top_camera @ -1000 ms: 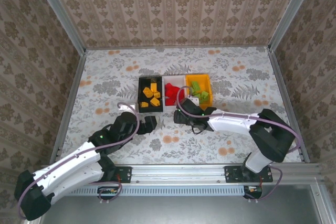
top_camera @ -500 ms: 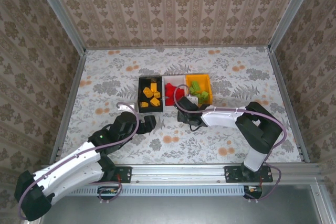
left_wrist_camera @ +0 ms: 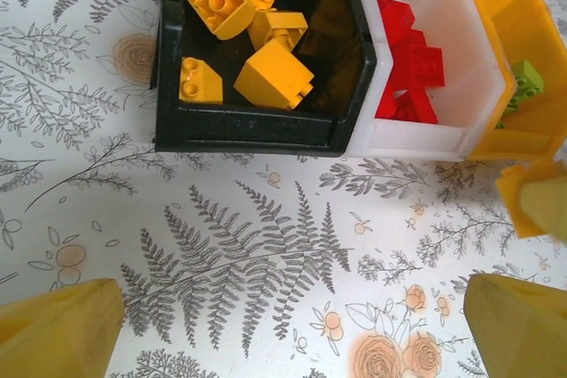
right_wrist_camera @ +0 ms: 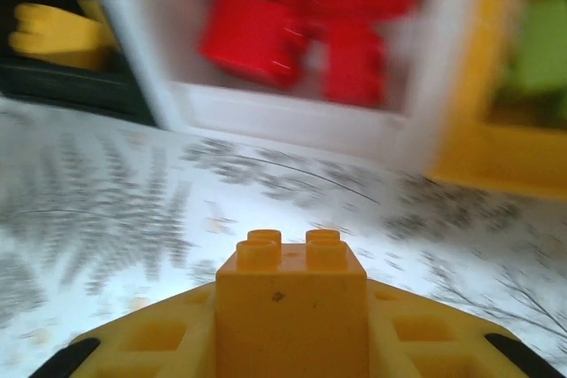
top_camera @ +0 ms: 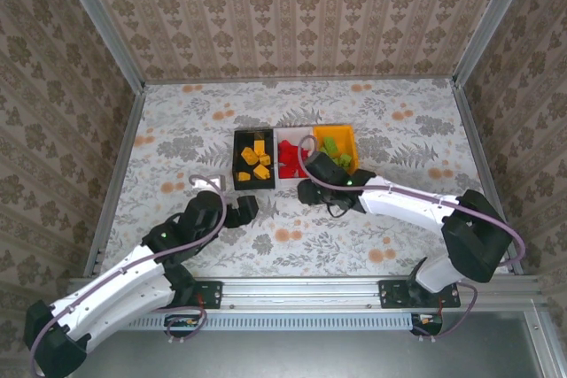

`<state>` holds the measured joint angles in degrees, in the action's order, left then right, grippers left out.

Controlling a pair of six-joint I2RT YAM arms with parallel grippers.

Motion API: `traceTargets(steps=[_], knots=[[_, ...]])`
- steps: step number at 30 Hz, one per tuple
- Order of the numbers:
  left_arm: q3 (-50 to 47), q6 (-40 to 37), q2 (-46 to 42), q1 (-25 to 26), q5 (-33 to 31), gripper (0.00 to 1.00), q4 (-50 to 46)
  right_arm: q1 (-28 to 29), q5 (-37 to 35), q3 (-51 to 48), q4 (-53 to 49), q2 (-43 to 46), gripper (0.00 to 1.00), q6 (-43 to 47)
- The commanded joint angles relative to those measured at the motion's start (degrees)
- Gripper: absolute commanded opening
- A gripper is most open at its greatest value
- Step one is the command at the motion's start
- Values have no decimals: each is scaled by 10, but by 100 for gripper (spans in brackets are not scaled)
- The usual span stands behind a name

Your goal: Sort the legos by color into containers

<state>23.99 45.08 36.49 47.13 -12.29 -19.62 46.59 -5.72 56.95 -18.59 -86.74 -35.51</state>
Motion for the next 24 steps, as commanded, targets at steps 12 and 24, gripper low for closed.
traceTargets(steps=[12,24], knots=[[-19,32,-40,-9,-10,100,-62,14,35,409,-44,-330,42,56],[-5,14,-58,-16,-33,100,-66,2,34,374,66,-272,75,63]])
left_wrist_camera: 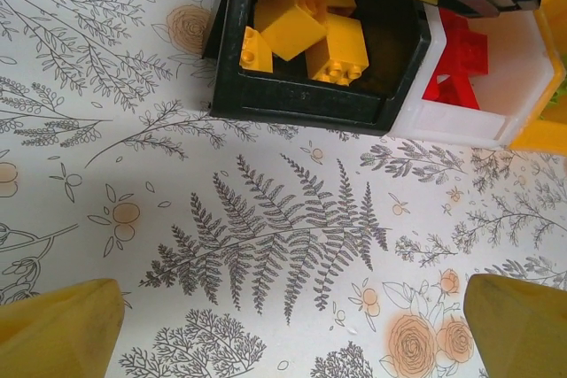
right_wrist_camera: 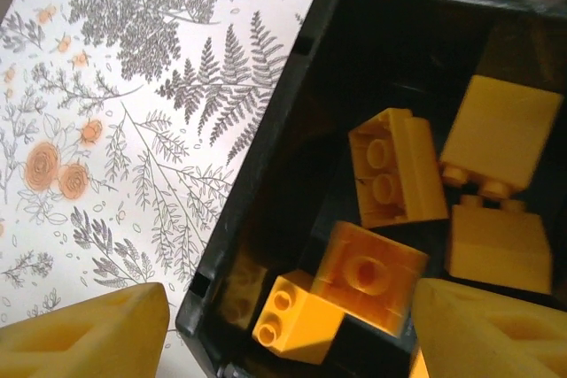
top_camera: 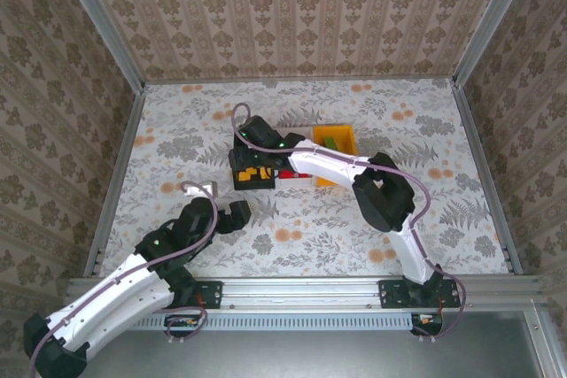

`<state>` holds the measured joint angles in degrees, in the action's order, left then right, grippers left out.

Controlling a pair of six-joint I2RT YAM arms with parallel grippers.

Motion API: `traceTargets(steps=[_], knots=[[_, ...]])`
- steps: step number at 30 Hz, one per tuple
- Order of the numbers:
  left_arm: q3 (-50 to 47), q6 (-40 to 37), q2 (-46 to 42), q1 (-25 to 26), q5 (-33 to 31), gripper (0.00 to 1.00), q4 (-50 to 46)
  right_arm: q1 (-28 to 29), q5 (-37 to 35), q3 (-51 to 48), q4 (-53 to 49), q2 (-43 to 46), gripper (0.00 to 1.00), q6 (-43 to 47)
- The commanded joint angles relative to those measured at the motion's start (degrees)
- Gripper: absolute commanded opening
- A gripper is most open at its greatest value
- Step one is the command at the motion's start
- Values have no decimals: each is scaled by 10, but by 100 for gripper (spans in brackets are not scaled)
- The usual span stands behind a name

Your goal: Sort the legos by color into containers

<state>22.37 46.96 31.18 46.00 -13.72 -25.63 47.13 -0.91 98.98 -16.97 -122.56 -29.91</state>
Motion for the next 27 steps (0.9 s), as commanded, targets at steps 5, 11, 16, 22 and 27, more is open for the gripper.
traceTargets(steps=[5,11,16,22,27], knots=[[20,-31,-1,-7,-64,100,26,-4,-72,-233,158,260,80,21],[27,-94,11,-21,-152,100,94,-12,-186,-395,130,423,100,32],[26,-141,56,-106,-178,100,185,-16,-311,-514,111,549,100,3],[73,-215,203,-261,-114,100,257,-62,-318,-591,85,638,100,-26],[122,-351,349,-308,-67,100,309,-82,-351,-618,87,675,100,-40]])
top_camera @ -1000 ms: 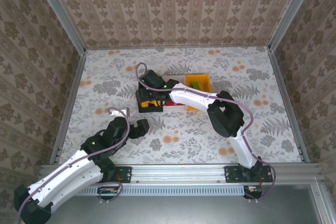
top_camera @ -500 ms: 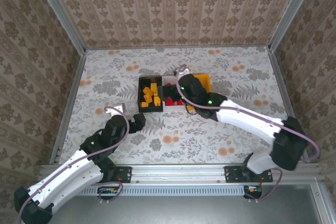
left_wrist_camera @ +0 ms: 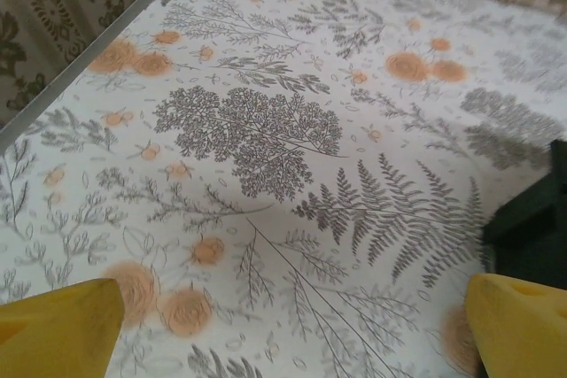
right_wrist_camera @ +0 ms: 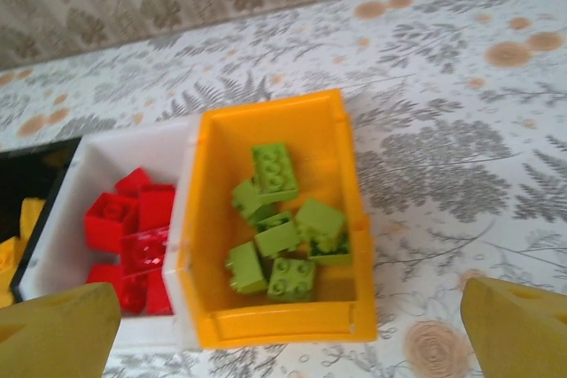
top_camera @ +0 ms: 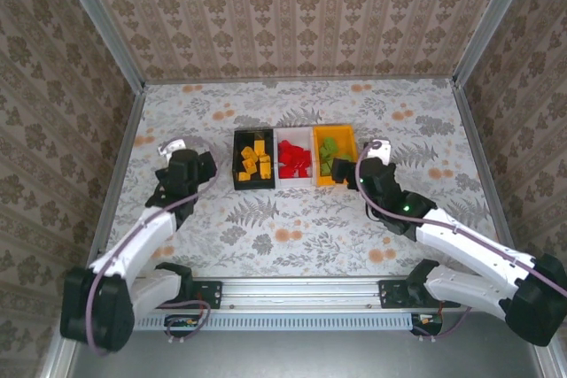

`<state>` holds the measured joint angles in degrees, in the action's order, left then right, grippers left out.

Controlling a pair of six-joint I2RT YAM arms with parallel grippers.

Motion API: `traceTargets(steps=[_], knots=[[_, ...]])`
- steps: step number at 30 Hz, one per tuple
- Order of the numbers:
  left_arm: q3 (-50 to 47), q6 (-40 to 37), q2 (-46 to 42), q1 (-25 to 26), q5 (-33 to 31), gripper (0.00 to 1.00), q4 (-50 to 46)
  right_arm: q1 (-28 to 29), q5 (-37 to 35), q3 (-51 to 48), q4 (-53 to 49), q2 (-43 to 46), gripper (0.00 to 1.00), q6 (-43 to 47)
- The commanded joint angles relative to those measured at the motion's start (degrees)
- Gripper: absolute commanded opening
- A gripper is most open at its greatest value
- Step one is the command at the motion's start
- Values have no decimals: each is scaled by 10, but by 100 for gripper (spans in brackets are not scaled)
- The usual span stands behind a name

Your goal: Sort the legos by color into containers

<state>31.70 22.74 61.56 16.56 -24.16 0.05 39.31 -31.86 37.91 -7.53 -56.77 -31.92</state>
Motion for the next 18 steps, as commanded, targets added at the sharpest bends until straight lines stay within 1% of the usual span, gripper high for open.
traceTargets(steps=[1,3,4,5,7,9,11,13,16,18], knots=[[36,-131,72,-23,41,100,56,-5,-44,-8,-7,18,100,-19],[62,-140,111,-51,57,100,38,-9,-47,-9,-6,17,100,-17],[66,-145,119,-58,67,100,43,-10,-47,-9,-4,17,100,-15],[62,-162,125,-61,78,100,69,-11,-50,-10,-3,16,100,-16],[64,-190,136,-63,63,100,94,-16,-57,-14,1,18,100,-17],[63,-232,156,-71,61,100,119,-22,-61,-20,10,23,100,-17],[60,-258,181,-85,56,100,129,-29,-67,-23,9,28,100,-22],[23,-279,194,-93,68,100,197,-36,-76,-20,0,27,100,-31],[-51,-293,201,-103,112,100,371,-44,-87,-20,6,19,100,-23],[-60,-273,214,-116,140,100,410,-53,-108,-19,8,13,100,-25]])
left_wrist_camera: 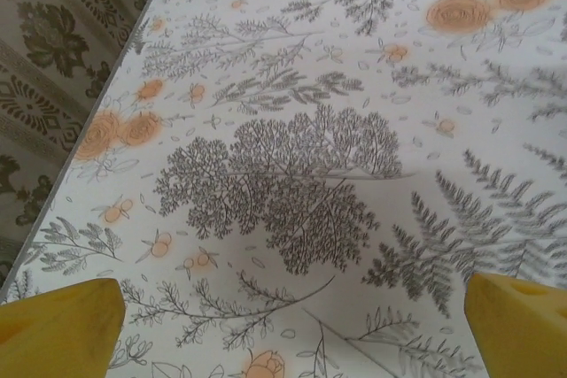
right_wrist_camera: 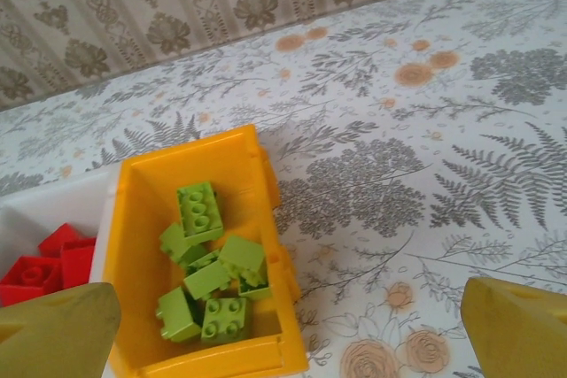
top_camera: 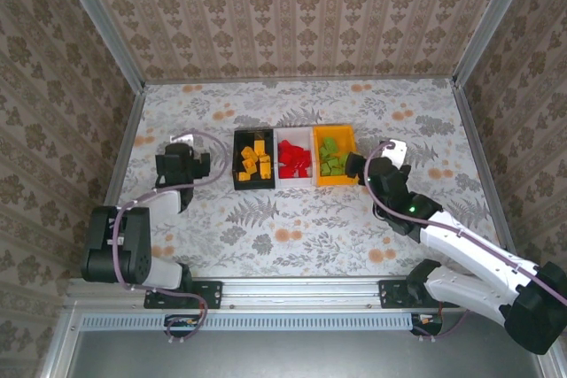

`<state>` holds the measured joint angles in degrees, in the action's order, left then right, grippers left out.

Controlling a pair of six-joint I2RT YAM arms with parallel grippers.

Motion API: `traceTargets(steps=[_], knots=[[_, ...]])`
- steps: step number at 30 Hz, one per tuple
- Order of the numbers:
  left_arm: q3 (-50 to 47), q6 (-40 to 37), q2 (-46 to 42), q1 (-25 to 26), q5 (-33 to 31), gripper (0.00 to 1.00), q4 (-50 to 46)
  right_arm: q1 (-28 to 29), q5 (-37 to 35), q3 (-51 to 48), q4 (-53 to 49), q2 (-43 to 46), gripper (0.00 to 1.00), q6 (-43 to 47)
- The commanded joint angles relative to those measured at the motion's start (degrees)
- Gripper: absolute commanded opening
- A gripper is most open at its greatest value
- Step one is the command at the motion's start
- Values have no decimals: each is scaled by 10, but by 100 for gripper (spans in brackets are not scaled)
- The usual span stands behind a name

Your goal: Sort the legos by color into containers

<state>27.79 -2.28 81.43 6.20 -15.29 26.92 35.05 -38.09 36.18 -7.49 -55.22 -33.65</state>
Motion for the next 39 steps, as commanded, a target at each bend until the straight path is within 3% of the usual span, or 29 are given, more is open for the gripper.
traceTargets(steps=[1,5,6,10,12,16,23,25,26,27,29,30,39], knots=[[-25,-23,27,-14,57,100,154,-15,-59,-4,12,-4,100,-8],[-68,-7,75,-46,107,100,283,-43,-59,-32,108,-15,100,121],[-55,5,61,-50,114,100,230,-53,-61,-34,124,-19,100,156],[-53,1,71,-45,93,100,243,-121,-65,-55,188,-40,100,235],[-64,19,70,-33,4,100,265,-177,-20,-90,258,-48,100,254],[-63,15,70,-32,9,100,263,-268,111,-158,423,-100,100,273],[-60,5,72,-31,30,100,261,-286,193,-154,620,-308,100,335],[-61,6,73,-30,30,100,261,-312,240,-133,548,-296,100,314],[-61,5,72,-30,30,100,261,-325,263,-138,593,-325,100,307],[-61,5,72,-30,30,100,261,-327,261,-150,639,-343,100,308],[-61,5,72,-31,30,100,261,-326,255,-133,571,-322,100,300],[-61,5,72,-31,30,100,261,-327,255,-143,609,-334,100,305],[-61,5,72,-31,30,100,261,-327,254,-139,585,-324,100,301]])
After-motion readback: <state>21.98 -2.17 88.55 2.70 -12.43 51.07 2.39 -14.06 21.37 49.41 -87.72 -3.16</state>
